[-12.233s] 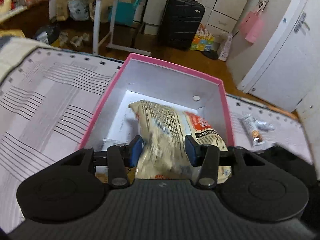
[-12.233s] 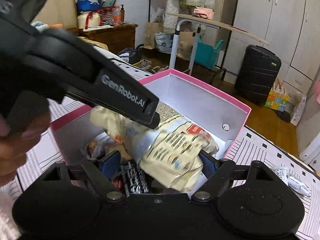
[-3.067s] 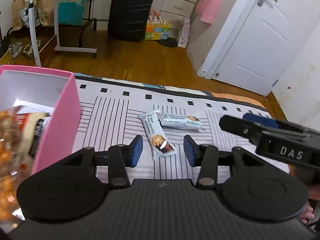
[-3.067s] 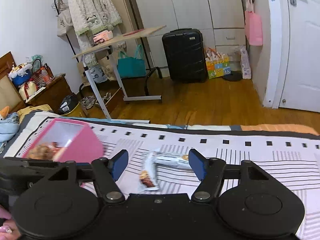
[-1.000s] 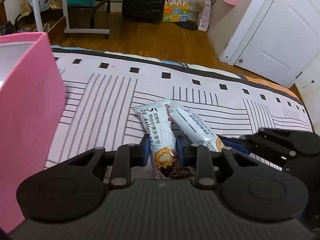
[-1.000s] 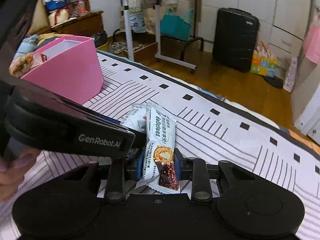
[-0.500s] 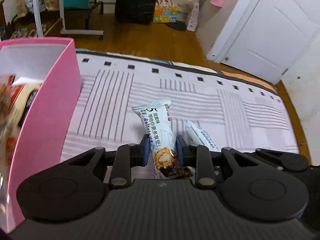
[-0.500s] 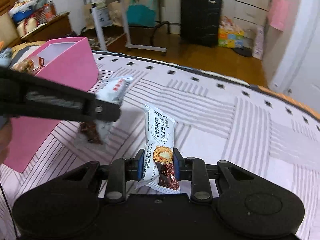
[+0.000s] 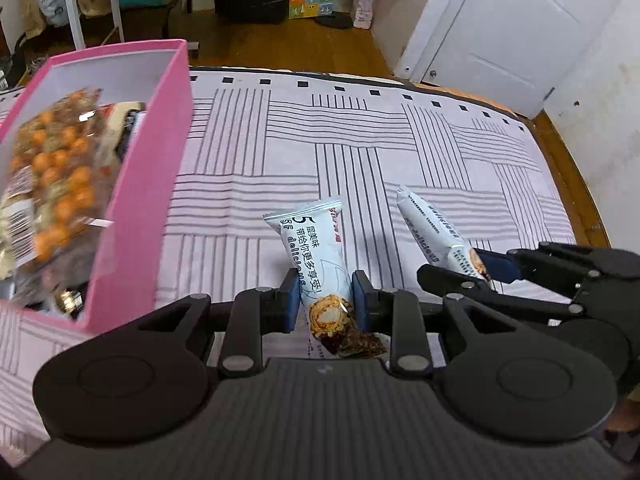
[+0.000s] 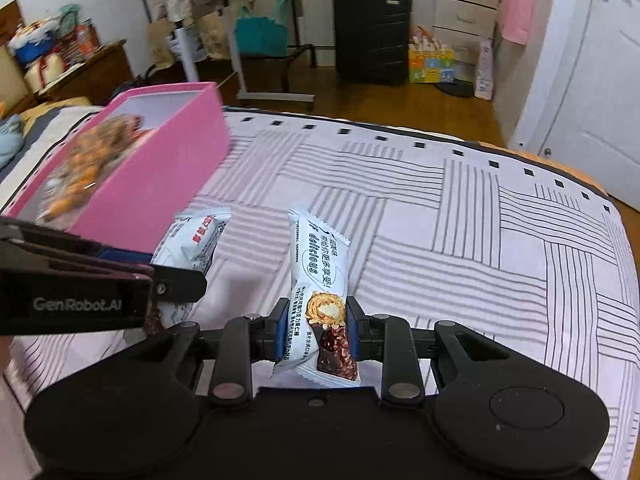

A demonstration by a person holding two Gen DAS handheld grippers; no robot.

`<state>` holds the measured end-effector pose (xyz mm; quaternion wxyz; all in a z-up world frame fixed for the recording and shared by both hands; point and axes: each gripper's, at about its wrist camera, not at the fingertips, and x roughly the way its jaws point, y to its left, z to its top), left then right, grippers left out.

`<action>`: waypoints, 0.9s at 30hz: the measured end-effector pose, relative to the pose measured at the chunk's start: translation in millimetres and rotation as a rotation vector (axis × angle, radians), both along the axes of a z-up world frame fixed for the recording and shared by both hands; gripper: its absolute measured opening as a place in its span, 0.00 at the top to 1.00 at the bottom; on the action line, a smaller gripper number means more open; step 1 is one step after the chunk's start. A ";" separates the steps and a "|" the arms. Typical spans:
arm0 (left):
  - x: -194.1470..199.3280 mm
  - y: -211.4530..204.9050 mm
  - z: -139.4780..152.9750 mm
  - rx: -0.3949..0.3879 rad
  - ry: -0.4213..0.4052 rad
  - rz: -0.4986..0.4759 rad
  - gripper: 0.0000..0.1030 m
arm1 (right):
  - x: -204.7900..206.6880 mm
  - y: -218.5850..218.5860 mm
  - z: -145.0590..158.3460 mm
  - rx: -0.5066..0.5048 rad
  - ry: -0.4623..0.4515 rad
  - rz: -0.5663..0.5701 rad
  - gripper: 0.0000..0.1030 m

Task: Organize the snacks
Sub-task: 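Lift the white snack bar and carry it over the pink box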

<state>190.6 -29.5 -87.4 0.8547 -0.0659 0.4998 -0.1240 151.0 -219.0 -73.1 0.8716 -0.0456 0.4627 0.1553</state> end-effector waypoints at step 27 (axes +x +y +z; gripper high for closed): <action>-78.7 148.8 114.8 -0.093 -0.244 0.056 0.74 | -64.7 95.7 96.8 0.148 -0.151 0.172 0.69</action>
